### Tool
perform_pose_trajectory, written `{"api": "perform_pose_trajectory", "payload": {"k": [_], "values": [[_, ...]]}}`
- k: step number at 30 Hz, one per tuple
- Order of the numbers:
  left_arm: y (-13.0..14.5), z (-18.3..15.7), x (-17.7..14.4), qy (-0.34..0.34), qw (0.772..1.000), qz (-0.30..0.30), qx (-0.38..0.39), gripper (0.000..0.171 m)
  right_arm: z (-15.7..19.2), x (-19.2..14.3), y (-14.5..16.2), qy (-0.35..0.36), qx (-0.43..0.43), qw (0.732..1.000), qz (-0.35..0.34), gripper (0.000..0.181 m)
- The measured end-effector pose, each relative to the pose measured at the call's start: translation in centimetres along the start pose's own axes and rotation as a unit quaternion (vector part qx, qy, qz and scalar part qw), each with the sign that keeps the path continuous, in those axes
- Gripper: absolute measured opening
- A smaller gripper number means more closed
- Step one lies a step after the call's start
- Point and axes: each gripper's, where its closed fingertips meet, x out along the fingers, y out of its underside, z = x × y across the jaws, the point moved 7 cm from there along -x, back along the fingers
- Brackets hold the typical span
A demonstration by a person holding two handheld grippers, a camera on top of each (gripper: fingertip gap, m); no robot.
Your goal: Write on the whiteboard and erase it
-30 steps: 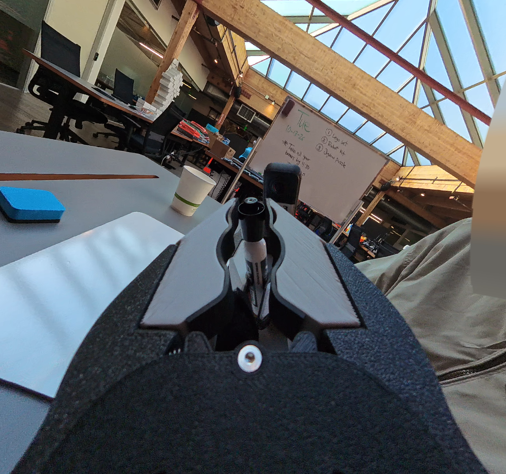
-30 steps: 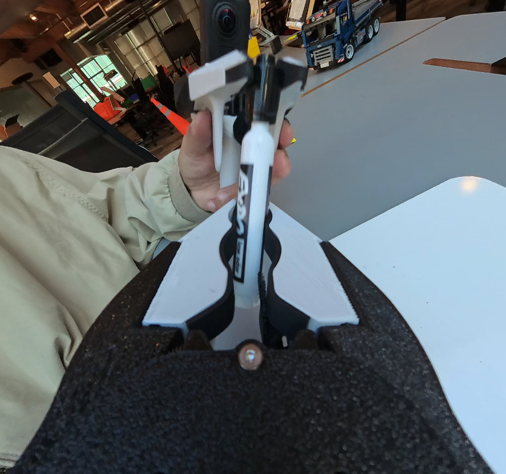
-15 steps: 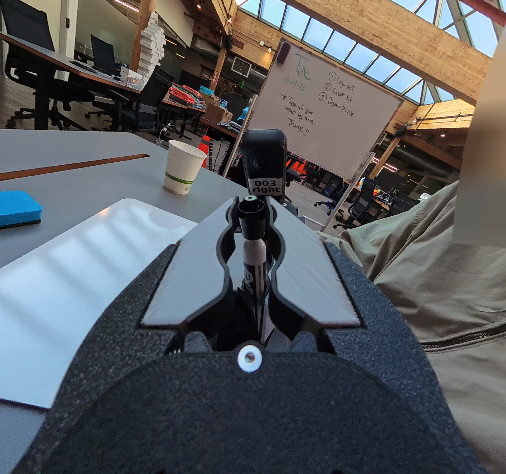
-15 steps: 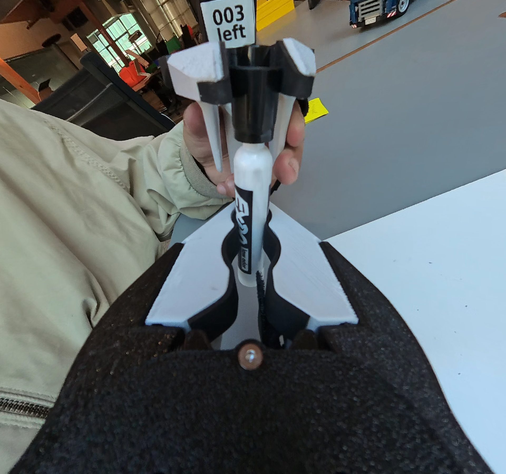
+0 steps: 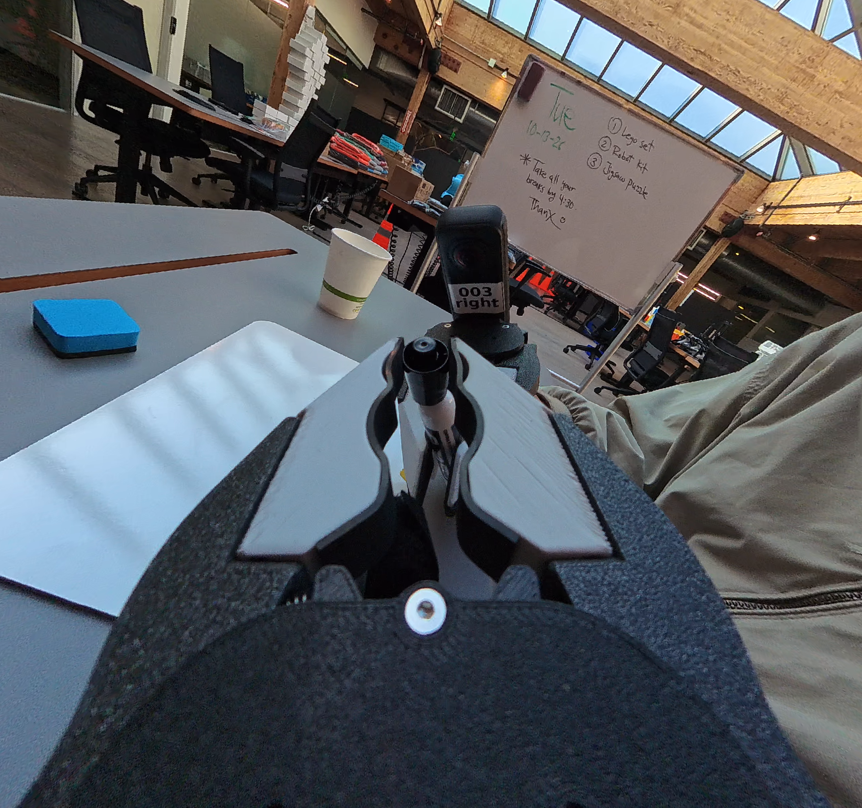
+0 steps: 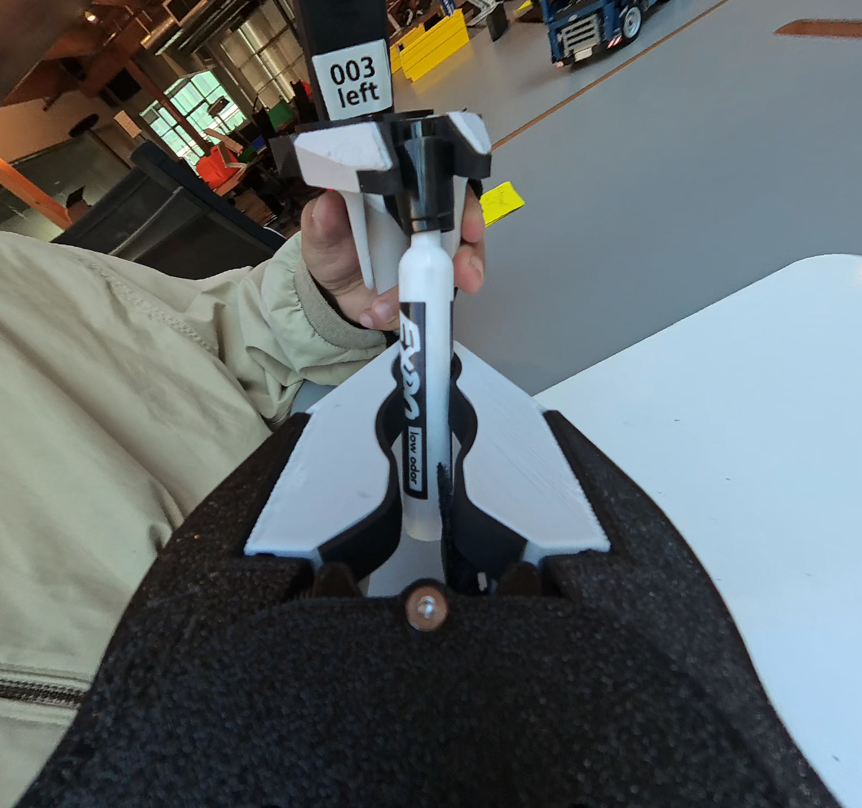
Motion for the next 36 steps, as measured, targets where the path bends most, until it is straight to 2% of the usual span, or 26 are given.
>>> {"api": "perform_pose_trajectory", "payload": {"k": [4, 6, 13, 19, 22, 25, 29, 32, 34, 36], "values": [[0.3, 0.1, -0.2, 0.007, 1.000, 0.016, 0.009, 0.019, -0.4, -1.2, -0.2, 0.040, -0.056, 0.998, 0.014, 0.012], [0.7, -0.1, -0.3, 0.035, 0.999, 0.035, 0.010, 0.019, -0.2, -1.8, 0.0, 0.029, -0.082, 0.996, 0.032, 0.012], [2.3, -1.7, -0.4, 0.072, 0.983, 0.117, 0.119, 0.019, 0.7, -3.7, 0.5, 0.018, -0.176, 0.981, 0.086, 0.015], [2.7, -2.8, -0.2, 0.068, 0.970, 0.131, 0.192, 0.018, 1.3, -4.3, 0.9, 0.001, -0.178, 0.977, 0.114, 0.014], [3.3, -2.7, -0.1, 0.076, 0.968, 0.151, 0.184, 0.018, 1.3, -4.1, 1.3, 0.019, -0.199, 0.969, 0.145, 0.014], [4.1, -2.4, 0.0, 0.083, 0.963, 0.186, 0.179, 0.018, 1.3, -3.8, 2.0, 0.063, -0.240, 0.947, 0.204, 0.014], [5.3, -2.5, 0.4, 0.085, 0.953, 0.224, 0.186, 0.019, 1.0, -2.8, 3.4, 0.133, -0.304, 0.886, 0.324, 0.013], [5.5, -2.6, 0.9, 0.081, 0.954, 0.223, 0.182, 0.024, 0.9, -2.6, 3.8, 0.119, -0.287, 0.886, 0.345, 0.013], [5.6, -2.6, 1.1, 0.079, 0.956, 0.218, 0.180, 0.029, 0.9, -2.7, 3.6, 0.113, -0.285, 0.888, 0.343, 0.013], [5.9, -2.7, 1.4, 0.082, 0.956, 0.223, 0.173, 0.026, 1.2, -2.6, 3.1, 0.107, -0.288, 0.894, 0.325, 0.013]]}}
